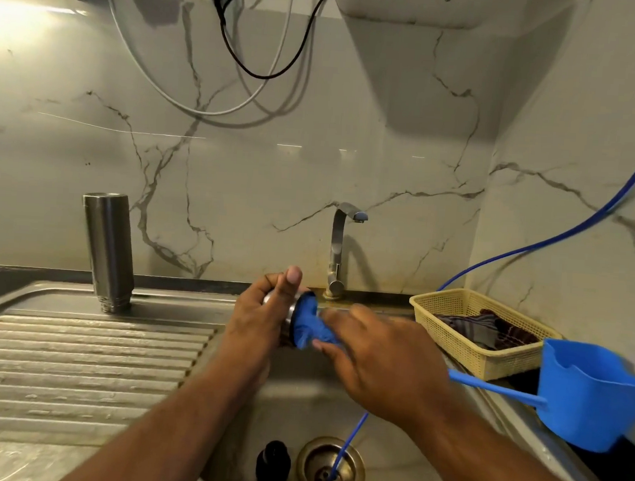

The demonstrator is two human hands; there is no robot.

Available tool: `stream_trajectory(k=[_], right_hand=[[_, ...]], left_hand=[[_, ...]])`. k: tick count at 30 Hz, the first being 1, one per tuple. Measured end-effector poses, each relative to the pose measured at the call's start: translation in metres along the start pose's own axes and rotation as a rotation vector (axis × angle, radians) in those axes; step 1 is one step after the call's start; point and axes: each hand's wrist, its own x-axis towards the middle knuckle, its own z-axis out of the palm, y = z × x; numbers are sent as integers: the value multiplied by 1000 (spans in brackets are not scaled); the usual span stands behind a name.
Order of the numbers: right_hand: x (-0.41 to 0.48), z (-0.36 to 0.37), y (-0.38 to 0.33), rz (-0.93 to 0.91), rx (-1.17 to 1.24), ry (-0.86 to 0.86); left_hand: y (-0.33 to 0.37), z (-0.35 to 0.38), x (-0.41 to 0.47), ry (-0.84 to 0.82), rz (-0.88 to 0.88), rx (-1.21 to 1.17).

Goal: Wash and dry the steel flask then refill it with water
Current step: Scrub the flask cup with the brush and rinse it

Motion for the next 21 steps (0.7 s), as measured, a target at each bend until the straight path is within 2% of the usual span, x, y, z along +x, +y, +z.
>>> stream_trajectory(k=[3, 5, 8, 9, 11, 13, 14, 16, 21], right_hand=[[1, -2, -9, 8, -28, 36], [3, -6, -12, 73, 61, -2], [0, -6, -10, -20, 150, -112], [0, -6, -6, -71, 163, -147], [-3, -3, 3, -87, 215, -82], [-5, 1, 0, 9, 294, 27], [-4, 1, -6, 65, 291, 52], [-2, 1, -14, 138, 261, 29], [-2, -6, 5, 312, 209, -217]], left_hand=[[-2, 8, -3, 34, 34, 100], [-3, 8, -2, 21, 144, 257], [-4, -2, 3, -57, 241, 517], [-4, -5, 3, -118, 229, 505], [0, -4, -2, -205, 98, 237], [5, 4, -4, -159, -33, -21], [5, 6, -3, -102, -53, -61], [-1, 8, 0, -16, -17, 8], [-12, -24, 13, 97, 28, 350]])
